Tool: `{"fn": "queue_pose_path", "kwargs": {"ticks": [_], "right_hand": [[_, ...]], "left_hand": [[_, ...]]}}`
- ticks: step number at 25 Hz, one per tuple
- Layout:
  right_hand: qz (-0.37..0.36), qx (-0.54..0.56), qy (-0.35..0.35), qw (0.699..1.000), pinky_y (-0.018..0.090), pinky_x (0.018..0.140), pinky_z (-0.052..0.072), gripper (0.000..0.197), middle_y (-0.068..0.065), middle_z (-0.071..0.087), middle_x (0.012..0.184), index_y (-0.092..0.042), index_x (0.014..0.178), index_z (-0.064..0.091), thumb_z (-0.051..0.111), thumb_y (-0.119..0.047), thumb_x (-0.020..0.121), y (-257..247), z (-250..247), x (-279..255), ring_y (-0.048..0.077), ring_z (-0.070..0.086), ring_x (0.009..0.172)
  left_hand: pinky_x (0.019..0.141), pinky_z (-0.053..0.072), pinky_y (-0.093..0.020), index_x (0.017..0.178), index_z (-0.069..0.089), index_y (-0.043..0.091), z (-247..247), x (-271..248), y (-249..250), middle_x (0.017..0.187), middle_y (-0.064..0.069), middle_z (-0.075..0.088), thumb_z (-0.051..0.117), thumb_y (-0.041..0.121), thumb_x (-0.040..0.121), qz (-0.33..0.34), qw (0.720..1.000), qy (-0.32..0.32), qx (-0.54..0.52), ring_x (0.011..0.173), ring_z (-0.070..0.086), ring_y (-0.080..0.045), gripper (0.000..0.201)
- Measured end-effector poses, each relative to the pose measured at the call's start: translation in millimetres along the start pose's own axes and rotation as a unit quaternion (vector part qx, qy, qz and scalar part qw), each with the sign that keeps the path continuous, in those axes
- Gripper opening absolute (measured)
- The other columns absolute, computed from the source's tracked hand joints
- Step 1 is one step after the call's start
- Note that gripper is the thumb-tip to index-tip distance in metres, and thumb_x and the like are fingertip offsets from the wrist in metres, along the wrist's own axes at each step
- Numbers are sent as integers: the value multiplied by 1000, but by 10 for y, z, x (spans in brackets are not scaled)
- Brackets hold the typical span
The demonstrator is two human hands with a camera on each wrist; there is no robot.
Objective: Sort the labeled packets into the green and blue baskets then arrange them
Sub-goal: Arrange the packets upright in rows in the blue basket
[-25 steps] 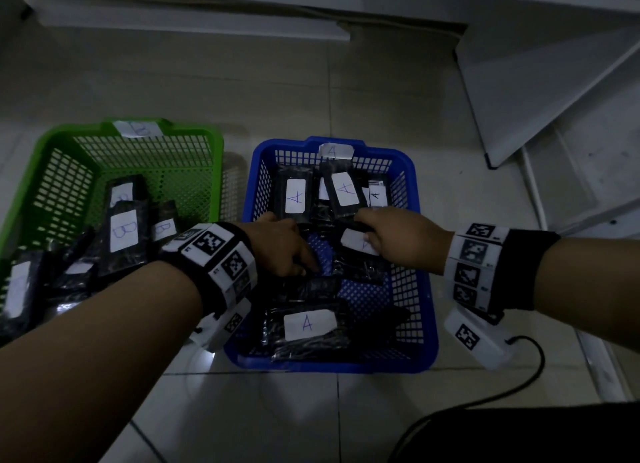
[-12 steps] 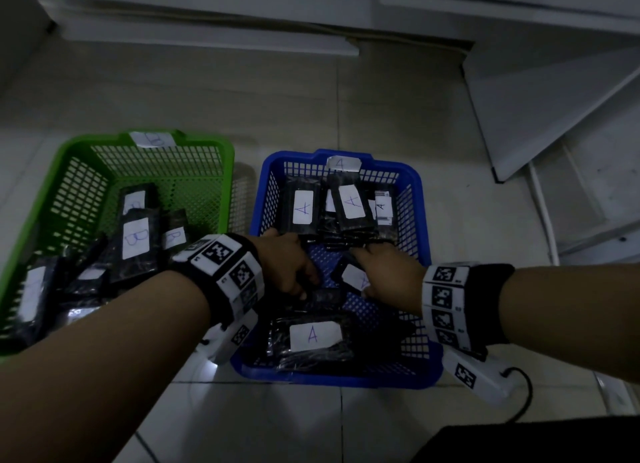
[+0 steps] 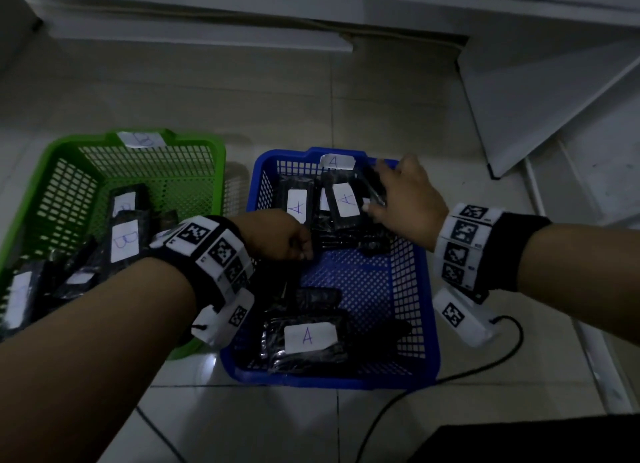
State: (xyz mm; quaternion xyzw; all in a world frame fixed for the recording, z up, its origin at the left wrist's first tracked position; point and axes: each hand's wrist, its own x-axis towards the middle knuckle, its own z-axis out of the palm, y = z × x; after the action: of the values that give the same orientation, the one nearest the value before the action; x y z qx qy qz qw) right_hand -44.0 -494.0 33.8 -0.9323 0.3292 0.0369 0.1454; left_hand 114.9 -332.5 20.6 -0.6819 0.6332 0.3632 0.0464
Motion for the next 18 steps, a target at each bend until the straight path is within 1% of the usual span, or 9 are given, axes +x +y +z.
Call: {"fn": "queue_pose_path", "kwargs": {"ticks": [2,5,6,7,9,10,11,14,18], "right_hand": [[-22,-25,-64,997,33,98,42,67,13,34,124,-14,142,32,59,-40,86,8,88,9,29,38,118],[-120,44,32,991,31,87,44,41,8,43,114,-13,123,54,63,-26,85,-40,82,-232,23,45,108],[-172,39,-20,984,28,83,44,35,5,47,111,-15,114,59,67,-27,83,-42,82,-346,21,48,105],[-212,9,-137,968,27,82,44,37,2,50,111,-18,111,59,70,-33,80,-39,105,-468,19,51,104],[-218,-137,-387,886,29,85,48,56,-2,55,119,-20,121,55,72,-46,74,-41,253,-687,18,54,108],[-219,-209,-438,846,31,88,49,59,-2,56,124,-18,127,53,70,-45,77,-21,366,-771,19,55,110],[-221,-244,-440,835,33,90,50,53,1,57,128,-16,130,52,66,-38,84,-6,459,-832,20,57,110],[-198,-174,-364,893,36,90,51,40,6,57,127,-14,130,52,56,-15,91,33,445,-794,25,58,110],[-151,-28,-267,951,29,78,43,36,7,58,115,-14,116,51,63,-11,83,39,182,-519,23,56,103]], "left_hand": [[95,42,-24,118,64,26,41,11,-3,120,7,65,51,17,93,-9,999,-42,7,110,59,-12,29],[95,39,-22,125,58,27,125,48,13,127,6,61,52,22,94,-14,996,-85,29,114,56,-14,33],[94,39,-21,128,56,27,150,59,19,128,6,60,55,27,93,-17,995,-94,32,115,55,-14,35],[93,38,-21,129,55,28,167,70,27,128,5,60,58,33,90,-21,994,-100,33,115,55,-15,39],[93,39,-20,128,56,27,175,75,73,124,5,62,63,40,86,-16,994,-110,25,113,56,-14,44],[93,39,-20,123,59,27,174,64,110,120,6,64,64,44,84,-11,993,-117,8,109,57,-12,43],[92,41,-21,115,63,27,193,52,148,113,8,66,65,49,82,-13,991,-131,-18,103,58,-10,40],[85,46,-19,91,67,30,236,7,297,94,15,66,71,58,70,-7,981,-186,-53,91,59,-6,35],[66,41,3,90,66,31,280,-30,304,84,23,63,79,41,70,7,974,-216,-69,74,58,13,26]]}}
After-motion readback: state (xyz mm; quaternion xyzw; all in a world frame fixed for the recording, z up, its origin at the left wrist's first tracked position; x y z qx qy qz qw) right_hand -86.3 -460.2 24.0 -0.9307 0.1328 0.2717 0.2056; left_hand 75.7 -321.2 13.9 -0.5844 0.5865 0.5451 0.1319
